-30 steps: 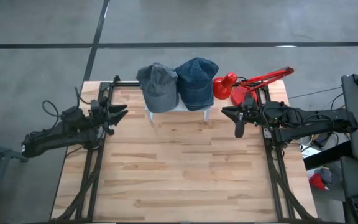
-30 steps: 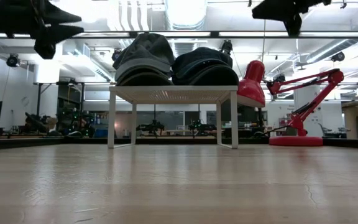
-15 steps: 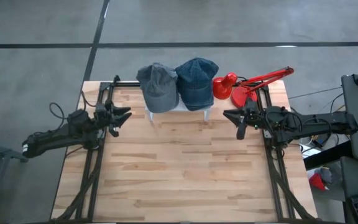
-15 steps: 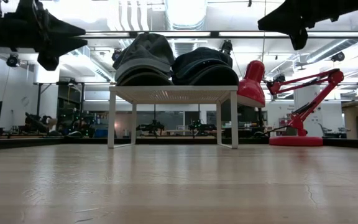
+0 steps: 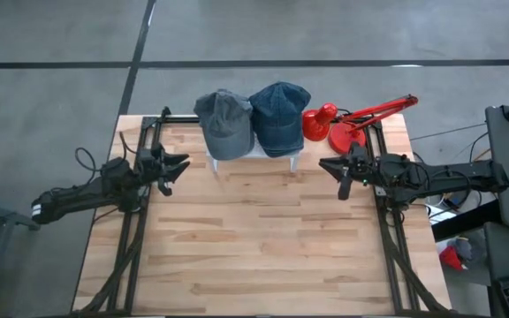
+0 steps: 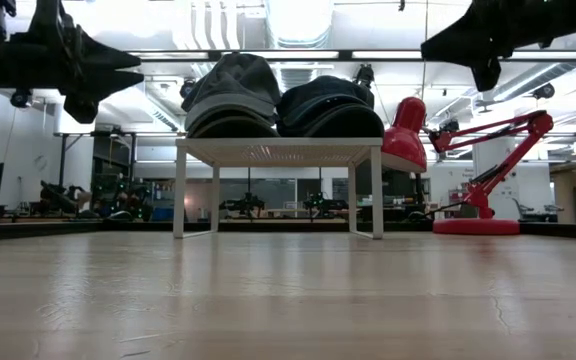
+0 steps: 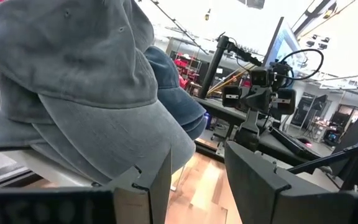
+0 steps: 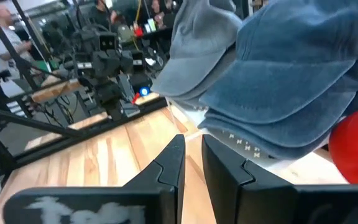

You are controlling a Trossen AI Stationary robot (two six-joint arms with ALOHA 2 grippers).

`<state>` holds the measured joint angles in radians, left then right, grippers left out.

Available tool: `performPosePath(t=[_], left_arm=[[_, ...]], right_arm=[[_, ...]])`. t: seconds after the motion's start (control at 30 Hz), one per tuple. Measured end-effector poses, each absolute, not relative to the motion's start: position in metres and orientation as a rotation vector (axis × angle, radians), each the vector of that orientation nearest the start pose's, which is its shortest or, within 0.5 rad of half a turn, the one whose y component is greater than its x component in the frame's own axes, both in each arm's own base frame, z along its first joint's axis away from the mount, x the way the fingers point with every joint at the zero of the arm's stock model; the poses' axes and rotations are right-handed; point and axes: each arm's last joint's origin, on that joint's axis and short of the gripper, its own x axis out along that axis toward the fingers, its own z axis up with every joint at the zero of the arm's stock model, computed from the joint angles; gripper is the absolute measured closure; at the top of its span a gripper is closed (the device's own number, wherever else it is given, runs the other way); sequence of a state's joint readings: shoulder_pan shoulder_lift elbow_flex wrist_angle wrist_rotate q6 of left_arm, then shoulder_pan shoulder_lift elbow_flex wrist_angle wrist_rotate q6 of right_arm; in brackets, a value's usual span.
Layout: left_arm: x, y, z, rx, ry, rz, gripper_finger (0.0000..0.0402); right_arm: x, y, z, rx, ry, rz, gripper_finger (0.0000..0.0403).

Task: Pick & Place hat
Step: Return to Home Position

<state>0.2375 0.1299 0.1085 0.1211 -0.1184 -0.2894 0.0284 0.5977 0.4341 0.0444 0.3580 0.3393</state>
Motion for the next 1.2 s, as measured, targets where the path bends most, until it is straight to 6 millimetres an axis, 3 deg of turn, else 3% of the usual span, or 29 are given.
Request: performPosePath(t=[0.2,0.43,0.73,1.2], left_arm=[[0.095,0.026,0.204,-0.252,-0.170,0.337,0.0250],[0.092,0.026,0.205,-0.227,-0.184,0.338,0.0250],[0.095,0.027,0.193,-0.253,-0.192,0.337,0.0250],[0.091,0.026,0.196,-0.201,-0.244,0.333,0.0250]], right_arm=[[0.131,-0.006,0.261,0.318,-0.013,-0.333,0.0351],[0.117,-0.007,0.246,0.313,-0.126,-0.314,0.0351],[0.108,-0.007,0.220,0.336,-0.199,-0.300,0.0351],[0.098,-0.007,0.209,0.333,-0.253,-0.273,0.0351]])
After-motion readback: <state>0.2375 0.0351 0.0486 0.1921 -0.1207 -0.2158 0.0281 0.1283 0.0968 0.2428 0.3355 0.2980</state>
